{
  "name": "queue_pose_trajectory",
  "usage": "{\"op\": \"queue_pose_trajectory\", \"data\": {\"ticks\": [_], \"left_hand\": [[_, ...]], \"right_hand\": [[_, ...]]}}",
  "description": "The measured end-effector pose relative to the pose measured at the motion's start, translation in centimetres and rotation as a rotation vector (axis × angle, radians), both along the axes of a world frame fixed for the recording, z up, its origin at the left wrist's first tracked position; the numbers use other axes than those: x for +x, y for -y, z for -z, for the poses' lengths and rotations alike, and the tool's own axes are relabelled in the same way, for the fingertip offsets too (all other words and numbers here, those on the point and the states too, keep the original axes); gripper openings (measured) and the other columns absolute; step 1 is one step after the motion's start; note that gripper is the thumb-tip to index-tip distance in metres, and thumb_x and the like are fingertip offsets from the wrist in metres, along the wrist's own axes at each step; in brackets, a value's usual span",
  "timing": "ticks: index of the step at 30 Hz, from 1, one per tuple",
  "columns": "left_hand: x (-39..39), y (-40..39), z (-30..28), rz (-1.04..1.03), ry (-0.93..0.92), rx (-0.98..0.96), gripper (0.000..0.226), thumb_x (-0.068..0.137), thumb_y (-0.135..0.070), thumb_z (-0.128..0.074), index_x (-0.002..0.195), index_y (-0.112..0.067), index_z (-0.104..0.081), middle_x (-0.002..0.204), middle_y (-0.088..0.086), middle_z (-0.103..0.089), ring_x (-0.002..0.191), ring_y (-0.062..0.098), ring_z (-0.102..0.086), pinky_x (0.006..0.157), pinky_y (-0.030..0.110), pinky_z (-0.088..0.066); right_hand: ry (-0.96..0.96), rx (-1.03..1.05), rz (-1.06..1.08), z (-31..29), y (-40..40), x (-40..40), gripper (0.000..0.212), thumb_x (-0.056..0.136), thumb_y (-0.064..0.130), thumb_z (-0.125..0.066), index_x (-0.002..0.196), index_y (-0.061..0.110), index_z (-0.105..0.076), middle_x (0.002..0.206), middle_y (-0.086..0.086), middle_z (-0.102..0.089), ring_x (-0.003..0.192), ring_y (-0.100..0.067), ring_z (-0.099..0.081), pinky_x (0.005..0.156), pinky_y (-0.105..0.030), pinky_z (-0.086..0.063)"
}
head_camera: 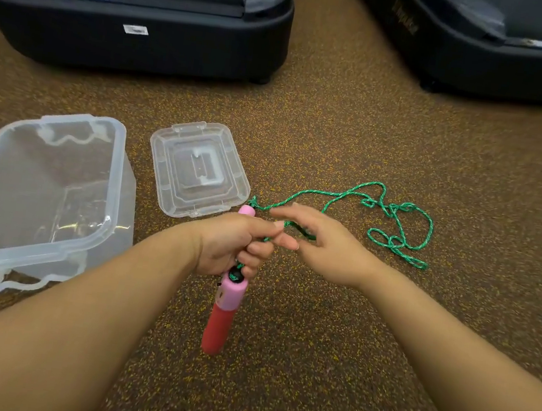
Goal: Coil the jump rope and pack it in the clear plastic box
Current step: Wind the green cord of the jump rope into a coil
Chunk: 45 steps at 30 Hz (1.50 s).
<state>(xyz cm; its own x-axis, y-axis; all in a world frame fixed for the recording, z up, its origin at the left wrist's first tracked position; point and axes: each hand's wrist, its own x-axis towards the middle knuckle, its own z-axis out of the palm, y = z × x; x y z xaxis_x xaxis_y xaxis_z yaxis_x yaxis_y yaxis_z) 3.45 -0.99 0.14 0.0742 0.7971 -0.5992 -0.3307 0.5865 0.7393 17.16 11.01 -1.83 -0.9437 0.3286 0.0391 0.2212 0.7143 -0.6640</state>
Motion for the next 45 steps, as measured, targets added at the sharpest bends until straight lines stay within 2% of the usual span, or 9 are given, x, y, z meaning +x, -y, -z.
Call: {"op": "queue_pose_trajectory", "data": {"ticks": [2, 5, 12, 17, 21, 27, 34, 40, 45], "left_hand": [[-0.1, 0.1, 0.0, 0.006, -0.007, 0.011, 0.037, 0.099, -0.032, -0.033, 0.085, -0.015, -0.063, 0.041, -0.011, -0.027, 0.034, 0.003, -0.022, 0.042, 0.020, -0.025], [-0.5, 0.3, 0.1, -0.009, -0.042, 0.027, 0.038, 0.100, -0.032, -0.034, 0.086, -0.015, -0.065, 0.042, -0.011, -0.028, 0.036, 0.004, -0.023, 0.045, 0.021, -0.025], [-0.2, 0.0, -0.4, 0.037, 0.062, 0.074, 0.054, 0.099, -0.038, -0.026, 0.099, -0.004, -0.068, 0.058, 0.003, -0.062, 0.056, 0.021, -0.062, 0.066, 0.028, -0.053], [-0.1, -0.5, -1.0, 0.040, 0.301, 0.105, 0.090, 0.090, -0.064, -0.011, 0.095, 0.000, -0.073, 0.070, 0.014, -0.071, 0.064, 0.029, -0.070, 0.064, 0.029, -0.057], [-0.3, -0.6, -0.8, 0.043, 0.401, 0.159, 0.100, 0.082, -0.076, -0.008, 0.097, -0.002, -0.074, 0.070, 0.012, -0.072, 0.063, 0.025, -0.070, 0.083, 0.037, -0.049], [0.3, -0.5, -1.6, 0.055, 0.369, 0.193, 0.041, 0.085, -0.033, -0.045, 0.097, -0.008, -0.076, 0.077, 0.008, -0.076, 0.071, 0.020, -0.074, 0.074, 0.031, -0.058], [-0.6, -0.6, -1.8, -0.053, 0.275, 0.197, 0.040, 0.089, -0.029, -0.040, 0.088, -0.012, -0.077, 0.061, 0.001, -0.069, 0.056, 0.015, -0.067, 0.066, 0.029, -0.057], [-1.1, -0.5, -1.4, -0.089, 0.181, 0.137, 0.044, 0.098, -0.035, -0.032, 0.071, -0.020, -0.063, 0.044, -0.009, -0.035, 0.038, 0.006, -0.031, 0.044, 0.020, -0.025], [-1.1, -0.1, -1.2, -0.040, 0.218, 0.117, 0.030, 0.090, -0.038, -0.039, 0.069, -0.021, -0.050, 0.041, -0.011, -0.032, 0.035, 0.004, -0.029, 0.041, 0.017, -0.019]], "right_hand": [[0.072, -0.025, -0.015, 0.5, -0.3, 0.2, 0.026, 0.089, 0.012, -0.056, 0.112, 0.020, -0.064, 0.101, -0.001, -0.069, 0.094, -0.010, -0.058, 0.089, -0.032, -0.045], [0.031, -0.303, 0.111, -0.3, -0.8, 1.1, 0.009, 0.090, 0.020, -0.060, 0.083, 0.020, -0.066, 0.068, 0.001, -0.061, 0.062, -0.007, -0.048, 0.062, -0.030, -0.041], [-0.158, -0.345, 0.138, -2.1, -1.1, 1.1, 0.014, 0.092, 0.023, -0.054, 0.080, 0.027, -0.061, 0.066, 0.023, -0.060, 0.061, 0.006, -0.049, 0.064, -0.012, -0.037], [-0.213, -0.330, 0.084, -3.5, -0.6, -0.3, 0.007, 0.084, 0.027, -0.061, 0.086, 0.026, -0.068, 0.083, 0.011, -0.068, 0.080, 0.000, -0.057, 0.079, -0.022, -0.045], [-0.211, -0.382, 0.110, -3.9, -1.1, -0.9, 0.004, 0.084, 0.017, -0.066, 0.086, 0.019, -0.070, 0.082, 0.010, -0.068, 0.078, 0.001, -0.057, 0.077, -0.017, -0.044], [-0.225, -0.485, 0.176, -3.6, -1.3, -1.1, 0.008, 0.082, 0.014, -0.068, 0.078, 0.021, -0.067, 0.076, 0.012, -0.067, 0.074, 0.004, -0.058, 0.076, -0.014, -0.043], [-0.152, -0.657, 0.249, -3.0, -2.5, 0.4, 0.018, 0.091, 0.027, -0.055, 0.094, 0.022, -0.072, 0.064, 0.007, -0.051, 0.059, -0.006, -0.040, 0.057, -0.020, -0.033], [-0.031, -0.487, 0.257, -4.1, -2.6, 1.1, 0.016, 0.089, 0.017, -0.059, 0.079, 0.021, -0.070, 0.065, 0.001, -0.053, 0.056, -0.004, -0.044, 0.057, -0.019, -0.036], [-0.314, -0.513, 0.389, -5.0, -3.3, 1.3, 0.012, 0.081, 0.008, -0.068, 0.085, 0.019, -0.072, 0.071, 0.001, -0.065, 0.063, -0.004, -0.051, 0.062, -0.015, -0.043]]}}
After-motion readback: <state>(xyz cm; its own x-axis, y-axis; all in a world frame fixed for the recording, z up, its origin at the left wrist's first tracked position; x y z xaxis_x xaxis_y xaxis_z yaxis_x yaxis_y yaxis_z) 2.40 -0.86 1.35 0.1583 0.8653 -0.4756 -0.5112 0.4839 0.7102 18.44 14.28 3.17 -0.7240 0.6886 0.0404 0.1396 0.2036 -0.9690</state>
